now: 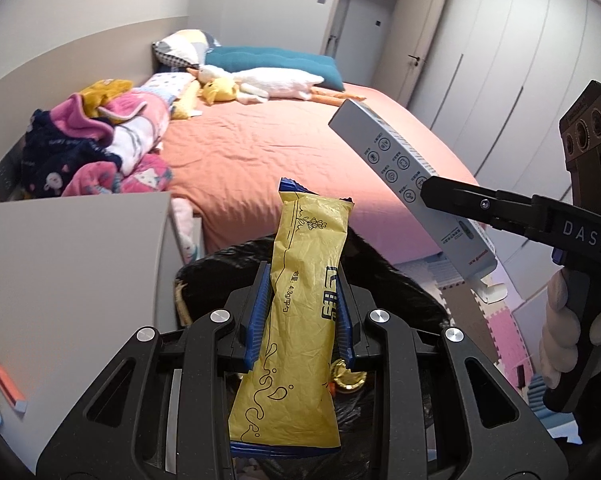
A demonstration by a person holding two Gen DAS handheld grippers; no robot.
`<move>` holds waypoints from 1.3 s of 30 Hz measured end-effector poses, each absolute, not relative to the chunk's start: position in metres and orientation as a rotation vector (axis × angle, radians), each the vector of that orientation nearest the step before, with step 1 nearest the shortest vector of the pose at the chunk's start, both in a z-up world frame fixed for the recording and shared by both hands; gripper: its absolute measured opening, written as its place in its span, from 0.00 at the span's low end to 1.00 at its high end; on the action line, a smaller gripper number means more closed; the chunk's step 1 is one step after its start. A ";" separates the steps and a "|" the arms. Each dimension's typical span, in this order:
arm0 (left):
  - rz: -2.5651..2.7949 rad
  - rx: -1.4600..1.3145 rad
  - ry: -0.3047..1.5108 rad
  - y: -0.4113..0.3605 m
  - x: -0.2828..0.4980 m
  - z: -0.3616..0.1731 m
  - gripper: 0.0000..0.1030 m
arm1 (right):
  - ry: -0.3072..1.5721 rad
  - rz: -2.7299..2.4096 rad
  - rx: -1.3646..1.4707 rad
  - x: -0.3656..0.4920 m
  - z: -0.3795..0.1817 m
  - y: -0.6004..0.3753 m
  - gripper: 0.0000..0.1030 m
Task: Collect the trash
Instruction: 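Open the left tool to drop the bag while the right tool drops the box, then move both tools back over the table toward the foam corner and red block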
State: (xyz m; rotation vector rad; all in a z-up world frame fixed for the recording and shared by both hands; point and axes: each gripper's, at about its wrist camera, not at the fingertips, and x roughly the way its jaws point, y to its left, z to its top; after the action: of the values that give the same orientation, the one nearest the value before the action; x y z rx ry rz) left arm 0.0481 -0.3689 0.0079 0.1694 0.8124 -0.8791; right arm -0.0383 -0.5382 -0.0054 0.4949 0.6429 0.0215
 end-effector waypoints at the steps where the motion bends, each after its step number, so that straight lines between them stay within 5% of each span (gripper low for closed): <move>1: -0.887 0.173 0.812 -0.373 0.047 0.008 0.28 | 0.642 0.013 0.498 -0.041 -0.006 -0.541 0.31; 7: -0.928 0.174 0.824 -0.390 0.044 0.004 0.28 | 0.643 -0.026 0.508 -0.049 -0.007 -0.555 0.31; 9: -0.939 0.157 0.844 -0.393 0.044 0.001 0.49 | 0.643 -0.056 0.528 -0.052 -0.007 -0.562 0.33; 10: -0.928 0.152 0.862 -0.395 0.046 -0.001 0.88 | 0.640 -0.078 0.529 -0.053 -0.007 -0.563 0.42; 11: -0.888 0.155 0.876 -0.395 0.047 -0.001 0.94 | 0.630 -0.105 0.524 -0.055 -0.006 -0.565 0.55; 16: -0.836 0.133 0.863 -0.392 0.050 0.000 0.94 | 0.586 -0.166 0.503 -0.060 -0.001 -0.571 0.72; 39: -0.705 0.081 0.810 -0.330 0.049 0.007 0.94 | 0.608 -0.001 0.466 -0.026 -0.002 -0.521 0.73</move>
State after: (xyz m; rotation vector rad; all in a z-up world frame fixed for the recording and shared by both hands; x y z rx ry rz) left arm 0.0489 -0.3295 0.0071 0.0813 0.8098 -0.7051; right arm -0.0257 -0.5209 -0.0016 0.4663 0.6082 -0.0013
